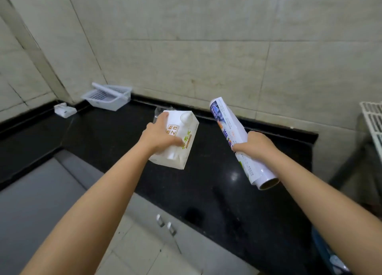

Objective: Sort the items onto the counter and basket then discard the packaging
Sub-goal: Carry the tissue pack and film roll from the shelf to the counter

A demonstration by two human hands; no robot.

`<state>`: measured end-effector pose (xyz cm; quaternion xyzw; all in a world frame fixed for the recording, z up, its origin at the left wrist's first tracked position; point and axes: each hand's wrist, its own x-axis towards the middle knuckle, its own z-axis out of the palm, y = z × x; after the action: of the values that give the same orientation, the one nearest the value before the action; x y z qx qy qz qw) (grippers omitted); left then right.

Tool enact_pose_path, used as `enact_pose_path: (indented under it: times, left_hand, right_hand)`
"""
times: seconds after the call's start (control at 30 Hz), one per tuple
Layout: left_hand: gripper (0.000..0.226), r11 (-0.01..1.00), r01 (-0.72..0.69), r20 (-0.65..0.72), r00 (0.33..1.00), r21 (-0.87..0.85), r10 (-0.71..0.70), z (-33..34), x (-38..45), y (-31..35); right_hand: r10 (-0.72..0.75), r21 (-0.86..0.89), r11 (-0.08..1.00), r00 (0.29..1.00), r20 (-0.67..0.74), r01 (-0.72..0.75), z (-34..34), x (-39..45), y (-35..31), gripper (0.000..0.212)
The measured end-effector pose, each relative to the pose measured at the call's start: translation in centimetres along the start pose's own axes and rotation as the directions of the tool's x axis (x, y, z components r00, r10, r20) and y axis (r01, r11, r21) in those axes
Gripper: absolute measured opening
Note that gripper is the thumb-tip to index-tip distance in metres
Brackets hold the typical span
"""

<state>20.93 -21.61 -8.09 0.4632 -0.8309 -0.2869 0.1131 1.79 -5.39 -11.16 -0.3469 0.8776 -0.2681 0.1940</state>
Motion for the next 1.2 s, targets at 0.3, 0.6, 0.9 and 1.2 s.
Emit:
enact_pose_path:
  times: [0.3,0.6,0.9,1.2]
  left_hand:
    - [0.085,0.992,0.032,0.069,0.997,0.126,-0.04,1.0,7.8,-6.9]
    - [0.084,0.949,-0.029,0.243,0.969,0.314,-0.051,9.6,18.5,-4.7]
    - [0.082,0.929,-0.011,0.272,0.957,0.369,-0.097,17.3,28.5,-3.4]
    - [0.084,0.887,0.007,0.233,0.964,0.461,-0.129,18.9,29.6,-4.6]
  right_hand:
    - [0.171,-0.181,0.969,0.985,0.0,-0.168,8.8,4.5,-1.9,0.046]
    - [0.269,-0.232,0.936,0.963,-0.011,-0.264,12.6,15.7,1.0,0.055]
    - [0.253,-0.309,0.918,0.967,-0.027,-0.249,14.3,24.6,3.8,0.052]
    - [0.279,-0.352,0.895,0.959,-0.038,-0.274,15.7,25.2,4.4,0.063]
